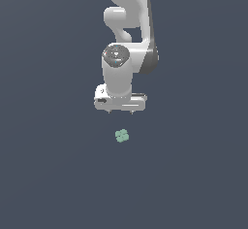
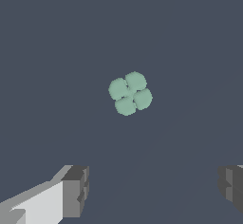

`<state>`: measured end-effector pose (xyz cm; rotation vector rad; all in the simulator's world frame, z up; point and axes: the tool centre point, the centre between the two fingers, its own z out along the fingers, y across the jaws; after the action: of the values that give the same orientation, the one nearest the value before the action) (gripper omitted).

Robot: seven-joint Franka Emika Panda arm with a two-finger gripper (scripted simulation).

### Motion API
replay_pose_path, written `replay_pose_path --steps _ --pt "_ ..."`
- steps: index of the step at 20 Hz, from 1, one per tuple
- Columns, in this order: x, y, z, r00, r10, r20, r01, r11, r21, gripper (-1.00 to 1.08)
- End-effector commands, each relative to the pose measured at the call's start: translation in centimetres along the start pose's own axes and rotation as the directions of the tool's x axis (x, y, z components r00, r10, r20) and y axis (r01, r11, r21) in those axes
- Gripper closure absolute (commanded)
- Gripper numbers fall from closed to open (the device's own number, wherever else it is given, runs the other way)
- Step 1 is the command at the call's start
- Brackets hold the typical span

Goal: Pick up the object and move it to a goal position.

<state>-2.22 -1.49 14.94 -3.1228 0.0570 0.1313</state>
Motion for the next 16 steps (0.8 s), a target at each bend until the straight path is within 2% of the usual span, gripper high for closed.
replay_pose_path --steps 1,4,10,16 --pt "0.0 0.0 0.0 1.0 0.0 0.0 0.0 1.0 0.0 -0.92" --pt "-0.1 -0.6 0.0 1.0 -0.008 0.001 0.008 1.0 0.002 -0.92" --pt "-0.6 -3.7 -0.2 0.999 -0.044 0.01 0.044 0.999 0.016 -0.92" --pt "-0.5 -3.7 -0.1 0.999 -0.05 0.008 0.05 0.999 0.015 -0.92"
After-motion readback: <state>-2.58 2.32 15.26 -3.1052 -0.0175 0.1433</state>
